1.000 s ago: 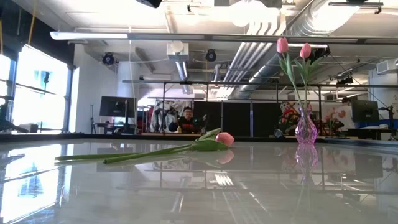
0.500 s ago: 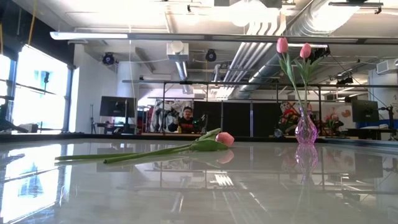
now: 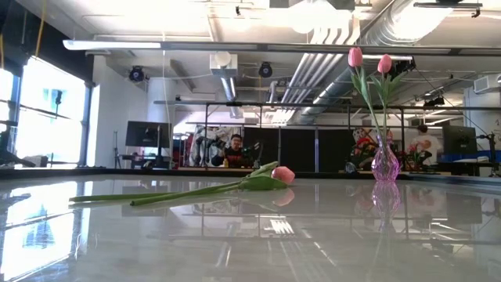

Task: Sort flowers into vase by color
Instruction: Put the bottom pink flower into the blue vase

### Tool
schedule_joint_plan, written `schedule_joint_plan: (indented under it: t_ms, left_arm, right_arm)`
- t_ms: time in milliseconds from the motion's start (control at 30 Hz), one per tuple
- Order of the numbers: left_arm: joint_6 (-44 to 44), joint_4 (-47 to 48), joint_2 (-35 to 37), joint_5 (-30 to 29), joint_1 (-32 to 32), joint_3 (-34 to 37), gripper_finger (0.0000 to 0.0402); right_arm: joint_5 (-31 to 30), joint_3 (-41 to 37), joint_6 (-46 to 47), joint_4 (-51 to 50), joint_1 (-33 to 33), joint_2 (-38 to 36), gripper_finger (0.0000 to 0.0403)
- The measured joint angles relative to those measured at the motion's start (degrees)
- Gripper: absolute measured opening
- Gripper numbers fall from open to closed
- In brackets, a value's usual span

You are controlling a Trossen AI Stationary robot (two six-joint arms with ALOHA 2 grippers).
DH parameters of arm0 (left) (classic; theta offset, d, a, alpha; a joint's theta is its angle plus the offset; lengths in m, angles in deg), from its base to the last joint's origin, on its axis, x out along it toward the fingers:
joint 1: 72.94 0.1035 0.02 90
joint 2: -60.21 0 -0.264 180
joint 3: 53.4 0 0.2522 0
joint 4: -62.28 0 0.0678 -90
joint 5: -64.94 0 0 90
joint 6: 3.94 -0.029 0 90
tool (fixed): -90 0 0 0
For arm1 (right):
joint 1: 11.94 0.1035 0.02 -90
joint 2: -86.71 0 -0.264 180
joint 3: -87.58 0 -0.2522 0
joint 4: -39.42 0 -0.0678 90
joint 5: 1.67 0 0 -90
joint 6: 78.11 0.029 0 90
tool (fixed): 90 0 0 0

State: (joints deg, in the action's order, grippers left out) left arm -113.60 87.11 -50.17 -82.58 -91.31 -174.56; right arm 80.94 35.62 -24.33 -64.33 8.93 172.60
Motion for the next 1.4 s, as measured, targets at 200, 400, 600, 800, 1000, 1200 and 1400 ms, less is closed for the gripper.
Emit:
schedule_joint_plan:
  t_ms: [200, 400, 600, 800, 1000, 1200, 1400]
  left_arm:
    - [-12.5, -16.4, 0.0, 8.1, 0.2, 0.0, 0.0]
    - [-20.0, -25.8, 0.0, 19.3, 1.2, 0.0, 0.0]
    - [-20.1, -26.3, 0.0, 25.4, 2.2, 0.0, 0.0]
    - [-22.8, -28.1, 0.0, 32.2, 3.4, 0.0, 0.0]
    - [-23.1, -28.1, 0.0, 36.4, 4.5, 0.0, 0.0]
    - [-23.1, -28.8, 0.0, 38.4, 5.3, 0.0, 0.0]
    - [-23.1, -29.0, 0.0, 38.8, 5.3, 0.0, 0.0]
  right_arm:
    - [-6.6, 0.0, 4.3, 3.9, 2.6, -5.1, 0.0193]
    - [-11.2, 0.0, 4.2, 13.5, 6.7, -10.4, 0.0193]
    - [-10.3, 0.0, 3.9, 17.3, 8.4, -10.9, 0.0193]
    - [-10.4, 0.0, 1.3, 18.4, 8.0, -8.9, 0.0193]
    - [-10.8, 0.0, 1.2, 20.6, 7.2, -8.6, 0.0191]
    - [-10.6, 0.0, 0.5, 21.3, 7.3, -8.3, 0.0155]
    - [-11.1, 0.0, 0.1, 21.3, 7.3, -7.9, 0.0111]
